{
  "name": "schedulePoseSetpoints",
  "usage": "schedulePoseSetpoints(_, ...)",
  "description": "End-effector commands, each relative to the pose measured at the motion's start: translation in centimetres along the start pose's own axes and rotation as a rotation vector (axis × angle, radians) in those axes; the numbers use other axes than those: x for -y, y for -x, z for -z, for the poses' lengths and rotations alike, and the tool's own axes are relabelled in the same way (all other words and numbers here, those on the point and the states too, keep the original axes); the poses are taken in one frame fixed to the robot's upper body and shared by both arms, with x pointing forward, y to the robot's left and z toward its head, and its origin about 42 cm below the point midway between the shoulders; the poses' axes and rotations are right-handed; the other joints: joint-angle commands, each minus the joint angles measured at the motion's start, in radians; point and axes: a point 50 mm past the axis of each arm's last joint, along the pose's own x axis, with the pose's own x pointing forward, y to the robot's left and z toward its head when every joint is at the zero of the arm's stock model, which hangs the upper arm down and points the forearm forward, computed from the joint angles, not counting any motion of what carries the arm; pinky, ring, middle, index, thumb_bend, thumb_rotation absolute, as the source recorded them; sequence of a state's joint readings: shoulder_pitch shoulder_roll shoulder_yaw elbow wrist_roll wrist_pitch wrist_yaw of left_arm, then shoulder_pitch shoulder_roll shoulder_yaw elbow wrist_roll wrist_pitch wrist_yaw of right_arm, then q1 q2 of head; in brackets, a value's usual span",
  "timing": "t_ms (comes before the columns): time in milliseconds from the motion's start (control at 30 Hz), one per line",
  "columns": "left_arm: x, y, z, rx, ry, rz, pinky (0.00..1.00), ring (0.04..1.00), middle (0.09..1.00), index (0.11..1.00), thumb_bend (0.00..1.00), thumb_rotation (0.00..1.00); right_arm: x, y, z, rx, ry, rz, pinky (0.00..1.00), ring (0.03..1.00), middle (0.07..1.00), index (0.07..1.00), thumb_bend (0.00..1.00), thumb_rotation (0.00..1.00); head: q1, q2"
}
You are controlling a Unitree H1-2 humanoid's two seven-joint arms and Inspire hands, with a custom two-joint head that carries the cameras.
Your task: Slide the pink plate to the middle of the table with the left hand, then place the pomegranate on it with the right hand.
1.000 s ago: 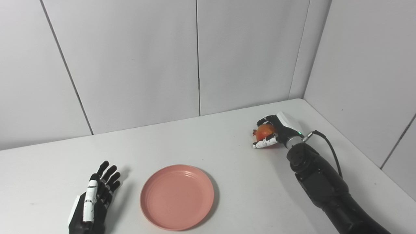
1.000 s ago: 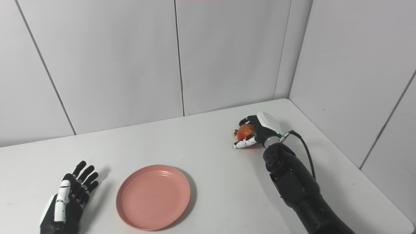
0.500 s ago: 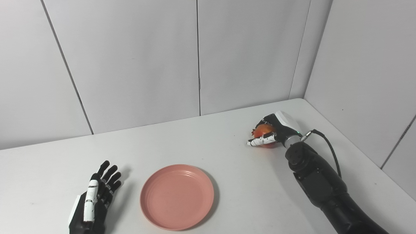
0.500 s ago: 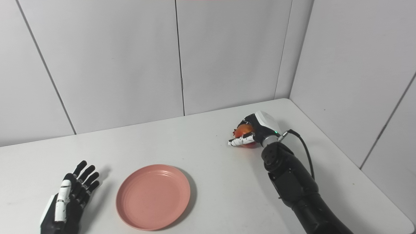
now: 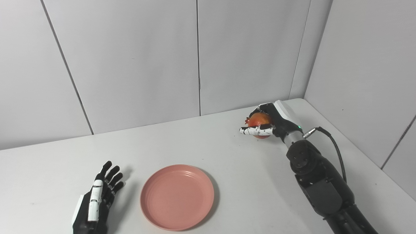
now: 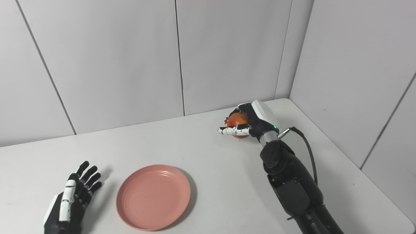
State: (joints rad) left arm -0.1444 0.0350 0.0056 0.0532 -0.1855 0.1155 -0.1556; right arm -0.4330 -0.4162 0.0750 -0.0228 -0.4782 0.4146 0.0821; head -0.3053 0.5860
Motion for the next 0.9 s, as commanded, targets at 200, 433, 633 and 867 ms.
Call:
schedulePoseSetpoints(200,1.6,-0.3,-0.5,0.006,-0.037,0.016,0.91,0.913,0.926,0.922,0.42,1.0,0.2,1.8,-7.0,0.217,-0.025,0.008,0.13,0.188,0.27,0.364,0.34,0.19,0.083,0.028)
schedulePoseSetpoints(433,3.0,-0.6,-0.8,-0.003,-0.03,0.014,0.91,0.908,0.922,0.919,0.43,1.0,-2.6,3.3,-10.5,0.349,-0.041,-0.057,0.16,0.219,0.311,0.385,0.32,0.12,0.169,0.052)
schedulePoseSetpoints(633,4.1,-0.7,-0.8,-0.005,-0.027,0.009,0.91,0.911,0.922,0.92,0.42,1.0,-5.2,3.4,-11.2,0.392,-0.026,-0.088,0.14,0.203,0.291,0.363,0.34,0.16,0.22,0.066)
schedulePoseSetpoints(867,4.9,-1.0,-0.8,0.008,-0.033,-0.014,0.89,0.907,0.917,0.916,0.41,1.0,-8.0,3.9,-12.5,0.421,-0.028,-0.143,0.17,0.231,0.33,0.437,0.36,0.18,0.264,0.085)
